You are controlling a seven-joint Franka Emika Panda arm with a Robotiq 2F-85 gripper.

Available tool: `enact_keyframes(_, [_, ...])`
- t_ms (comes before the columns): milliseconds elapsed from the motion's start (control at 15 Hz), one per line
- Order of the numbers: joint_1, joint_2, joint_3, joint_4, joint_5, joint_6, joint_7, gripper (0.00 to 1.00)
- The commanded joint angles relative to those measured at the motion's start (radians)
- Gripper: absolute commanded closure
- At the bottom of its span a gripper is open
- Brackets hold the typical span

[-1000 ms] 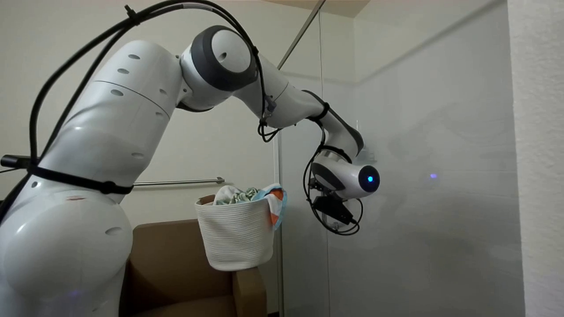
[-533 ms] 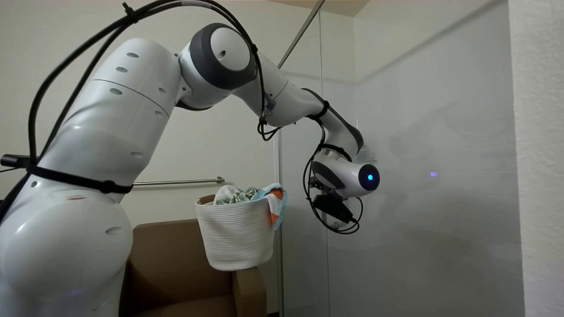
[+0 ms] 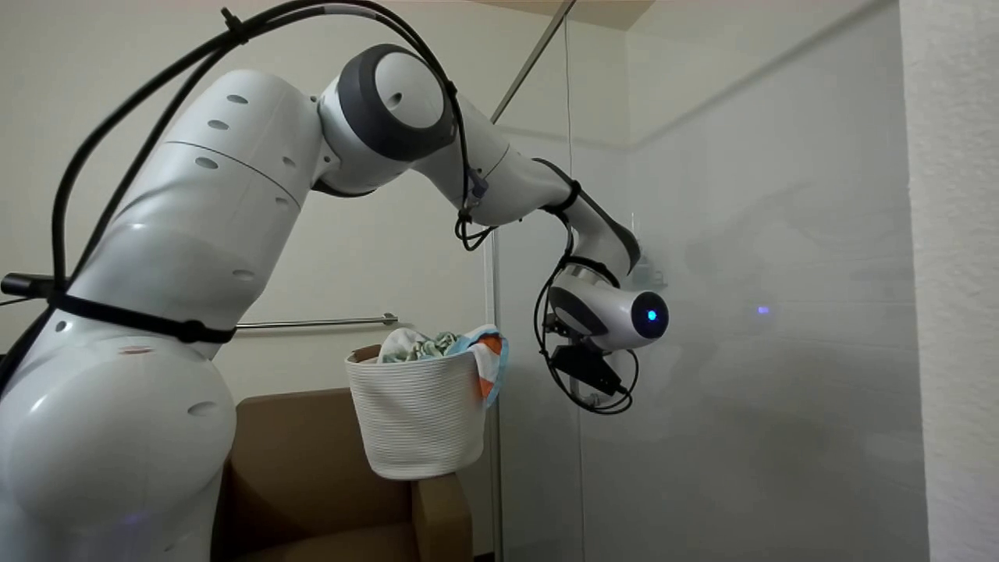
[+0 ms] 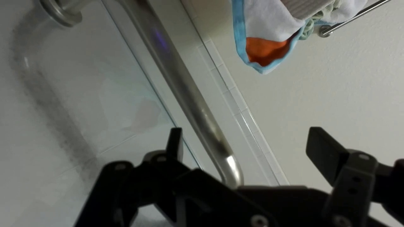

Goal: Open the door

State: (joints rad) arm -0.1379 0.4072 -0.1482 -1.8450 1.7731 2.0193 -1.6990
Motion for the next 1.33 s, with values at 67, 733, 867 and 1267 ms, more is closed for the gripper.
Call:
enact_keyframes(67, [0.010,0.001,0.011,-0.002,0.023,0.024,-0.014,0.00])
enact_keyframes(733, [0.026,0.011,0.022,-0.002,0.026,0.034,-0.018,0.00])
enact_keyframes(867, [0.027,0.012,0.021,0.000,0.019,0.037,0.000,0.00])
enact_keyframes(1267, [0.036,0.003,0.016,0.008,0.017,0.107,0.052,0.00])
